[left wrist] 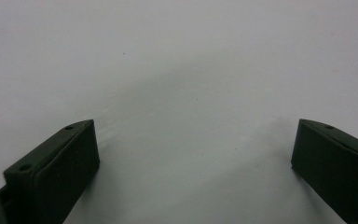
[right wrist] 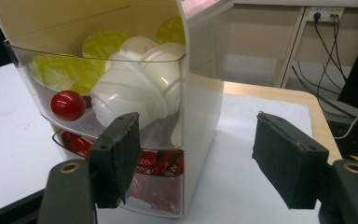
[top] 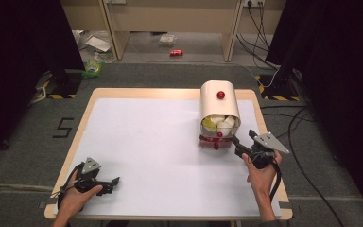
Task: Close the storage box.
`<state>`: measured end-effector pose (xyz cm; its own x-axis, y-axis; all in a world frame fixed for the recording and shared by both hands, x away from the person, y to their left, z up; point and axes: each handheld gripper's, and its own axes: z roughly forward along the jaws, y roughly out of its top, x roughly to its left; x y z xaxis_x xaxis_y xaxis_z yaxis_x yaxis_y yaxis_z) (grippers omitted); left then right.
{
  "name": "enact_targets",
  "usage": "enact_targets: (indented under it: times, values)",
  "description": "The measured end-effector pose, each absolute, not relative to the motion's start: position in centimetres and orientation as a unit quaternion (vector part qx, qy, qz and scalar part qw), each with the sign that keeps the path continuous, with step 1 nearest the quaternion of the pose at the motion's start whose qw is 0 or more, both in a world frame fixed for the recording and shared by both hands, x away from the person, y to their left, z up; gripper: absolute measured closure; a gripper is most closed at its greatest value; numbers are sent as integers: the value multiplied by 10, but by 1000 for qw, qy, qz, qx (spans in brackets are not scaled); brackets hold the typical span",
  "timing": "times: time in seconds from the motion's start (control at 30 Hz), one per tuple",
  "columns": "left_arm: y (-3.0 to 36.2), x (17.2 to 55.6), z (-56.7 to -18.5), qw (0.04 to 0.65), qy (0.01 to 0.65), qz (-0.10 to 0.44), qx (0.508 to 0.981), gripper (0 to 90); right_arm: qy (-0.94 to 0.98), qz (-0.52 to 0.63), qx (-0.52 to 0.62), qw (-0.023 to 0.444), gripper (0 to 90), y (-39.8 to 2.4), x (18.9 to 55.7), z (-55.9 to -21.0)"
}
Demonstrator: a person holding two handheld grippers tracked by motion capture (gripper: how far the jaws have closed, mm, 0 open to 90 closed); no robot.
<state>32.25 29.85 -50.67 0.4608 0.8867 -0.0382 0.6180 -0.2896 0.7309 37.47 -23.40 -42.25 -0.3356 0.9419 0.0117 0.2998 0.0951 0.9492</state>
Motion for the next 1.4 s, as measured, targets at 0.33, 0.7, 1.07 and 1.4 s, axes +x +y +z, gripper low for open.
enact_targets:
  times: [0.33,0.7,1.07,1.4]
  values:
    - [298,322,-507,350,482,192,780,1,660,484,473,326,288,-241,367,-422]
    - [298,322,-507,349,482,193,780,0,651,497,480,316,265,-247,358,-418]
    - [298,322,-507,349,482,193,780,0,648,500,477,321,266,-247,352,-415]
    - [298,322,-507,348,482,193,781,0,645,501,477,325,271,-254,342,-414]
